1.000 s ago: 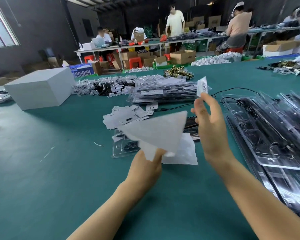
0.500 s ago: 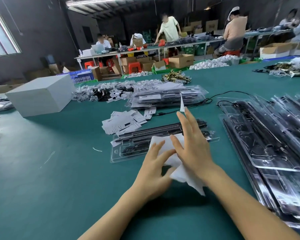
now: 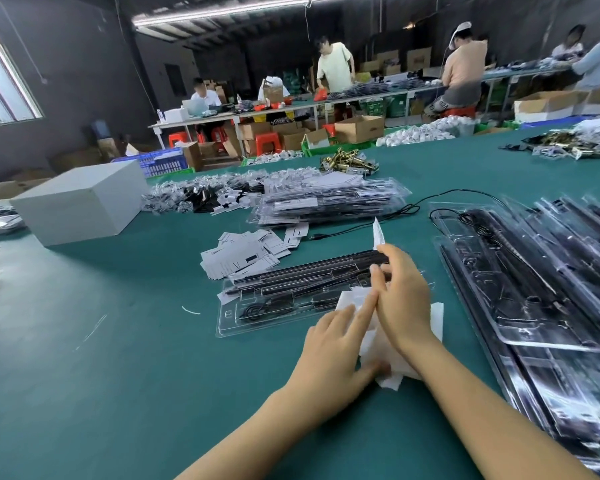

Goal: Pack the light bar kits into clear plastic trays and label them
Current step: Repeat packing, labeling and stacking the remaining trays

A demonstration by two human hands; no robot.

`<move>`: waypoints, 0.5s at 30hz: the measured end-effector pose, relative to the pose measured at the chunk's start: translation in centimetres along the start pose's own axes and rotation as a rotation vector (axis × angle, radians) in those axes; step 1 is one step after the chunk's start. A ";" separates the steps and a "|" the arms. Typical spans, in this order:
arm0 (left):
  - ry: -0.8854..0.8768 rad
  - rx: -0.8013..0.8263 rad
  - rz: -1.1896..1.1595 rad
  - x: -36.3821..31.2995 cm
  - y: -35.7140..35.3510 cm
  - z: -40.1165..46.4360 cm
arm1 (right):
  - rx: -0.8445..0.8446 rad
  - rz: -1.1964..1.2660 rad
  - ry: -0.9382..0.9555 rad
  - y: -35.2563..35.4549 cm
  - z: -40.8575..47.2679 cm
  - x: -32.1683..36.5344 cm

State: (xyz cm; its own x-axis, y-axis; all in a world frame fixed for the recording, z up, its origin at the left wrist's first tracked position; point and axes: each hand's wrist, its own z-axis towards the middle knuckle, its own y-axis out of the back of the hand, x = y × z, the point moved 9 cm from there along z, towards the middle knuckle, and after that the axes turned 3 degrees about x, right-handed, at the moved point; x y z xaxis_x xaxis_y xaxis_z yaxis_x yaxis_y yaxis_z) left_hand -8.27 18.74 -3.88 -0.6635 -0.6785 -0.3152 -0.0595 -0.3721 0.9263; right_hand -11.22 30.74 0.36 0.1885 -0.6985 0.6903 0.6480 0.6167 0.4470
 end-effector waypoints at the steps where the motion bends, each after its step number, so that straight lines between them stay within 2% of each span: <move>1: -0.021 -0.042 0.036 -0.3 0.3 0.3 | -0.053 0.080 -0.067 0.7 0.2 -0.5; 5: -0.045 -0.182 0.098 -1.1 1.0 1.6 | -0.252 0.258 -0.156 3.2 0.4 -0.7; 7: 0.011 -0.177 0.084 -1.0 1.1 2.6 | -0.336 0.385 -0.241 4.2 0.4 -0.9; 9: 0.039 -0.097 0.165 -1.2 0.2 3.1 | -0.380 0.526 -0.306 4.9 0.5 -0.9; 12: -0.033 -0.071 0.388 -3.6 -0.7 3.5 | -0.304 0.537 -0.216 5.1 1.0 1.5; 15: -0.050 -0.048 0.300 -4.8 -1.9 5.1 | -0.192 0.518 -0.160 3.7 0.5 3.3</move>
State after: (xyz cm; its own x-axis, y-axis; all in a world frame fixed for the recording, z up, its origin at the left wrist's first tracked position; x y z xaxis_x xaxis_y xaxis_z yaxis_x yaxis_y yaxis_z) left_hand -8.79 25.97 -3.01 -0.6819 -0.7312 -0.0180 0.1788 -0.1905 0.9653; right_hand -8.55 30.93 4.56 0.4125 -0.2498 0.8761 0.6259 0.7765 -0.0733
